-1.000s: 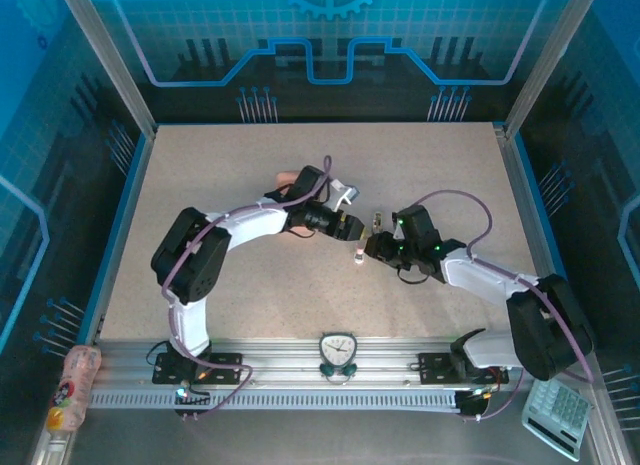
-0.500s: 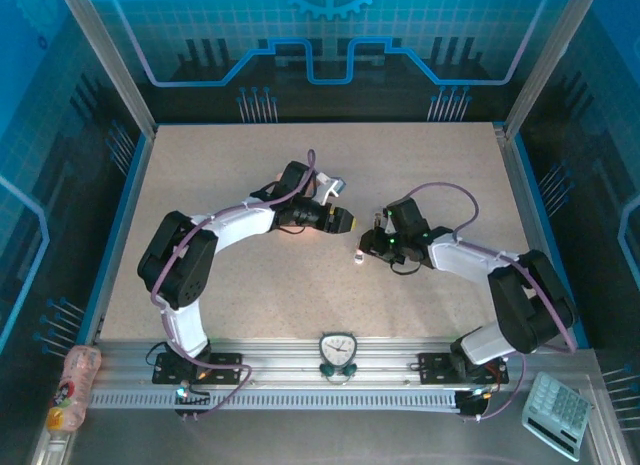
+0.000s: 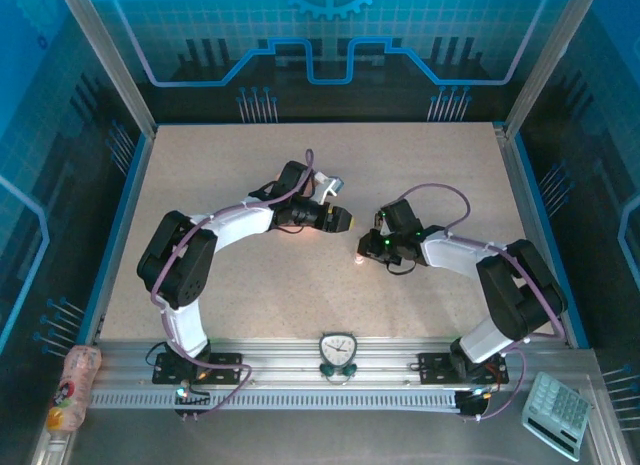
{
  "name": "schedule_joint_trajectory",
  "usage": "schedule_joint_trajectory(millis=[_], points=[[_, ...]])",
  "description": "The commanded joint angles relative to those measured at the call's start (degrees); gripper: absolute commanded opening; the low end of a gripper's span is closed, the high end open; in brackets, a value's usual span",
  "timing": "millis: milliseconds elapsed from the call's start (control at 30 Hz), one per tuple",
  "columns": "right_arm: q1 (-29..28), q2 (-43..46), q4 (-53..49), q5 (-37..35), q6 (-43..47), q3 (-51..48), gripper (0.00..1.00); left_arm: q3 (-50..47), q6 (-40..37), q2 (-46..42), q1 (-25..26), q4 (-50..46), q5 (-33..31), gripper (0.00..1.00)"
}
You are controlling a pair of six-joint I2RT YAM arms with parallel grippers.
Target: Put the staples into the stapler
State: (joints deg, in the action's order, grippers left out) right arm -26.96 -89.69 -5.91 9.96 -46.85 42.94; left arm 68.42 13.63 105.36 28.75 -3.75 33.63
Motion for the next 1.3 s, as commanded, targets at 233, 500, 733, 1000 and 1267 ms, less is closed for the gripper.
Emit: schedule_joint_trajectory(millis=[233,500,733,1000,1267], points=[[-1.1,-0.2,-6.8,-4.7,1.6,-1.3,0.29,2.1,0.0,1.2,-0.3,-0.2,-1.3,0.59],[1.5,11.4,-9.0,-3.8,4.4,-0.3,0.37,11.9,4.1,9.6,0.0,2.2,-0.5,0.64],[9.1,18.1,-9.4,0.5,3.6,-5.4,0.38,20.7,4.6,18.3,2.2,3.8,1.1,0.64],[10.6,11.9,-4.7,4.9,2.2,-6.9,0.3,28.2,5.0,25.9,4.1,4.3,3.4,0.59],[10.5,4.9,-0.1,6.4,1.6,-6.9,0.27,27.2,4.5,26.5,4.9,6.5,7.8,0.54]])
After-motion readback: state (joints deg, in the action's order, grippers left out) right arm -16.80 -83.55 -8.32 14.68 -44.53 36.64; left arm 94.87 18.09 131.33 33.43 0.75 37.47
